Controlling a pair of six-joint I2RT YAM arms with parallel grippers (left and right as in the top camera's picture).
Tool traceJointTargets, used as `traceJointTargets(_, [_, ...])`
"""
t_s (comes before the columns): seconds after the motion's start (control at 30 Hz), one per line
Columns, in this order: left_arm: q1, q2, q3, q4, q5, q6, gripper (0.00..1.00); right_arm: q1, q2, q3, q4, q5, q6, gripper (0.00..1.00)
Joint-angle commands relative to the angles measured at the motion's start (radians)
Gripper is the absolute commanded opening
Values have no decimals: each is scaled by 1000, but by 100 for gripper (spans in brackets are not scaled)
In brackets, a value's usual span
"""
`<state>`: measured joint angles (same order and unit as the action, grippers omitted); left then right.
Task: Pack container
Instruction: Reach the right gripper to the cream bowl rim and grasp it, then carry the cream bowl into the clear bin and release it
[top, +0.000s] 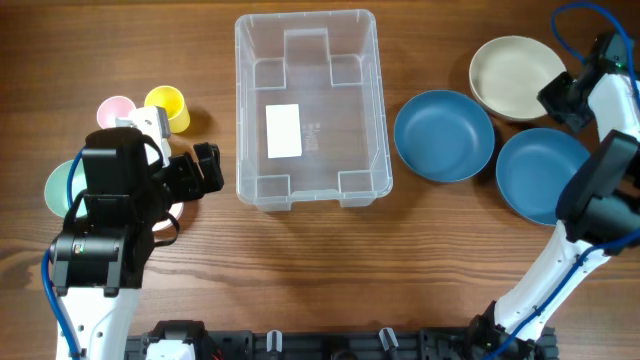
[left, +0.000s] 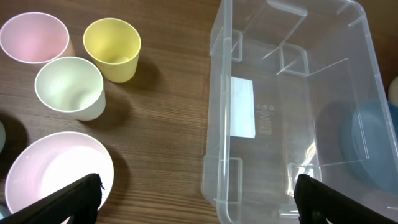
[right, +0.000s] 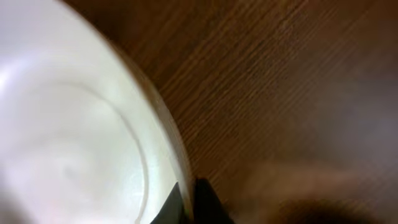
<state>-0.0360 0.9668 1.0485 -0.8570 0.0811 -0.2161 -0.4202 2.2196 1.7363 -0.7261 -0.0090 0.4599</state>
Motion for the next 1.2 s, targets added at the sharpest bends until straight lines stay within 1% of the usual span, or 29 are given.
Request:
traceJointTargets(0.0, [8,-3,18,4,20,-10,100,12,-183,61,-42,-37,-22,4])
traceJointTargets(0.13, [8,-3,18,3,19,-9,100,94,-393,72,-113,-38,-106,4])
traceJointTargets(0.17, [8,-3,18,-1,19,-9,100,156,-458,72,-132,-39,-150,4])
traceJointTargets(0.2, [8,-3,18,0,19,-10,100,193,-485,72,-143,-39,-168,4])
traceJointTargets(0.27, [8,-3,18,0,19,-9,100,340,-552,76,-173,-37,-230,4])
traceJointTargets(0.4, [8,-3,18,0,19,-10,100,627,-554,163,-212,-21,-249,4])
traceJointTargets(0.43, [8,-3,18,0,19,-9,100,715,-538,171,-196,32,-237,4])
traceJointTargets(0.5, [8,-3,18,0,19,-9,100,795,-488,171,-164,70,-201,4])
traceJointTargets(0.53, [8,-3,18,0,19,-9,100,824,-428,171,-143,79,-170,4])
traceJointTargets(0.6, [8,-3,18,0,19,-9,100,832,-346,171,-95,81,-135,4])
traceJointTargets(0.63, [8,-3,18,0,19,-9,100,832,-275,171,-39,78,-116,4])
traceJointTargets(0.7, [8,-3,18,0,19,-9,100,832,-185,171,36,68,-116,4])
traceJointTargets(0.77, [8,-3,18,0,19,-9,100,832,-113,171,53,53,-64,4])
traceJointTargets(0.93, [8,-3,18,-1,19,-9,100,830,-49,171,68,46,-57,4])
traceJointTargets(0.97, [8,-3,18,0,19,-9,100,830,-48,171,78,45,-56,5])
traceJointTargets(1.07, [8,-3,18,0,19,-9,100,830,-48,171,86,45,-58,13])
traceJointTargets(1.17, [8,-3,18,0,19,-9,100,830,-48,171,86,45,-61,15])
